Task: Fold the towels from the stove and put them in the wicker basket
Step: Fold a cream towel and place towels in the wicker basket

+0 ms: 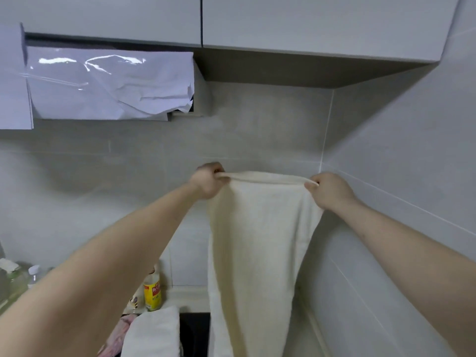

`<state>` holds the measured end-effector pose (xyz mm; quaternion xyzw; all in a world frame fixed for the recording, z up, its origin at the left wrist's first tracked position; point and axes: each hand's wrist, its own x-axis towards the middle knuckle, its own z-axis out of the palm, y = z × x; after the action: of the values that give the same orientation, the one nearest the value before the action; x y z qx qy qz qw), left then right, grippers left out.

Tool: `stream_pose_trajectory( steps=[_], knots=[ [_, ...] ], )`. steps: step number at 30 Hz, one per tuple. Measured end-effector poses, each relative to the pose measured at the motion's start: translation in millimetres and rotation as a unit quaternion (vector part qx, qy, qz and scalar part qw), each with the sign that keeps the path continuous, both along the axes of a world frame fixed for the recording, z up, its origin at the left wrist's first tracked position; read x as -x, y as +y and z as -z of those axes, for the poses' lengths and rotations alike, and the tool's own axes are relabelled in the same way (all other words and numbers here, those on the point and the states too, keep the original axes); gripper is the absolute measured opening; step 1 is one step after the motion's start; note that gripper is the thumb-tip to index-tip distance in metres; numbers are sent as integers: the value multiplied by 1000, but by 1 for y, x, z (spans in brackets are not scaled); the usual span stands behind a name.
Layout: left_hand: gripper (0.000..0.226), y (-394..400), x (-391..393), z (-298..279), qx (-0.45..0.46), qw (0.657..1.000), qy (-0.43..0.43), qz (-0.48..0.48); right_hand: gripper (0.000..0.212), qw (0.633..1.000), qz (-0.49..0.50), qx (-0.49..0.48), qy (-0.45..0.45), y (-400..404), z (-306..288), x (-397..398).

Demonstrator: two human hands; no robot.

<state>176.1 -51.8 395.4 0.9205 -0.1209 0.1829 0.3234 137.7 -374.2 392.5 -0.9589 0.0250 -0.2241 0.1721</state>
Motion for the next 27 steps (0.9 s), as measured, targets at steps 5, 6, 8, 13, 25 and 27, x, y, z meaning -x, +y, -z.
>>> stream_pose_trajectory(
  steps=[5, 6, 8, 13, 25, 27],
  knots=[
    [17, -8, 3, -55, 107, 993, -55, -6, 30, 995, 13, -12, -103, -11, -57, -5],
    [19, -8, 7, -60, 140, 989, -55, 3, 28, 992, 5, -14, -122, -13, -65, -2],
    [22, -8, 16, -65, 160, 985, -64, 12, 23, 989, -13, -27, -147, -17, -73, 5],
    [27, -1, 47, -48, 116, 991, -51, 30, 19, 985, -64, -9, -163, -23, -57, 33],
    [38, 33, 134, 120, 14, 987, 94, 125, 32, 977, -170, 4, 130, -39, 98, 115],
    [39, 40, 157, 154, -1, 984, 124, 125, 35, 964, -180, 6, 198, -38, 129, 129]
  ],
)
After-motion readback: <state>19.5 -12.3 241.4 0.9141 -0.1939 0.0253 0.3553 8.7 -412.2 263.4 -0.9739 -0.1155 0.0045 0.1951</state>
